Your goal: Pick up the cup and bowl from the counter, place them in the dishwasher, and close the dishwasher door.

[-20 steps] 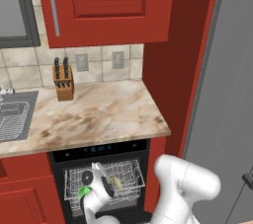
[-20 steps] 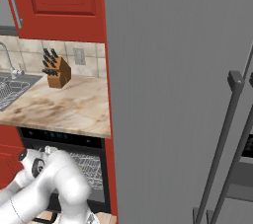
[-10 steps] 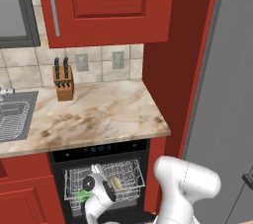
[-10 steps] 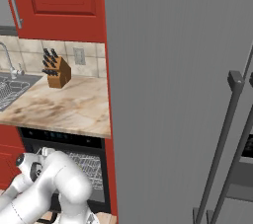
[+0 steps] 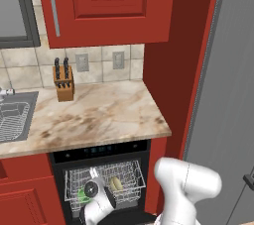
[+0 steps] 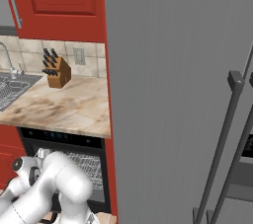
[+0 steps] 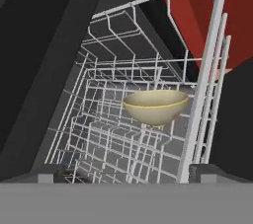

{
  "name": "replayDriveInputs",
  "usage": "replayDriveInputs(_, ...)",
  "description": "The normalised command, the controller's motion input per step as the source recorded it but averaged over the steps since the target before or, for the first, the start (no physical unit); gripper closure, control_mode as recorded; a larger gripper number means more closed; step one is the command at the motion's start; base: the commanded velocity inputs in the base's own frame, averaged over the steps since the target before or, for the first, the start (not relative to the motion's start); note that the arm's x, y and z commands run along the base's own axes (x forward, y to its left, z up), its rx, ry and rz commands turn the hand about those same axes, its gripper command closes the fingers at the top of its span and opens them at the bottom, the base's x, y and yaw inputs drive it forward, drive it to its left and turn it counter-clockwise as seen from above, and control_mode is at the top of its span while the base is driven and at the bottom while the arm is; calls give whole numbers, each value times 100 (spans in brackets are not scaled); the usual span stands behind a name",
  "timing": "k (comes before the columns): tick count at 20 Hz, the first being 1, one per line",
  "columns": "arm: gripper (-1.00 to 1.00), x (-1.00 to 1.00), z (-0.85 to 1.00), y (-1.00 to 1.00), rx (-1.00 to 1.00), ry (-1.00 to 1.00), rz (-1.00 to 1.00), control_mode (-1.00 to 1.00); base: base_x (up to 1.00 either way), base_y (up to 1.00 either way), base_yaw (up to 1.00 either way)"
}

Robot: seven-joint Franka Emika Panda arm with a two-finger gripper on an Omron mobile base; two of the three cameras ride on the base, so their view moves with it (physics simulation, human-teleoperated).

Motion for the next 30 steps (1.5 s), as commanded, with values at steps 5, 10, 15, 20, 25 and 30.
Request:
replayDriveInputs(5, -100, -3, 2, 16, 19, -9, 0, -100, 0, 0, 0)
replayDriveInputs(10, -100, -9, 0, 22, 16, -9, 0, -100, 0, 0, 0)
replayDriveInputs(15, -100, -7, -16, 29, 6, -4, 0, -100, 0, 0, 0)
replayDriveInputs(20, -100, -1, -34, 39, 0, 0, 0, -100, 0, 0, 0)
replayDriveInputs(25, -100, 0, -47, 51, -2, 0, 0, -100, 0, 0, 0)
replayDriveInputs(30, -100, -5, -52, 58, -6, 0, 0, -100, 0, 0, 0)
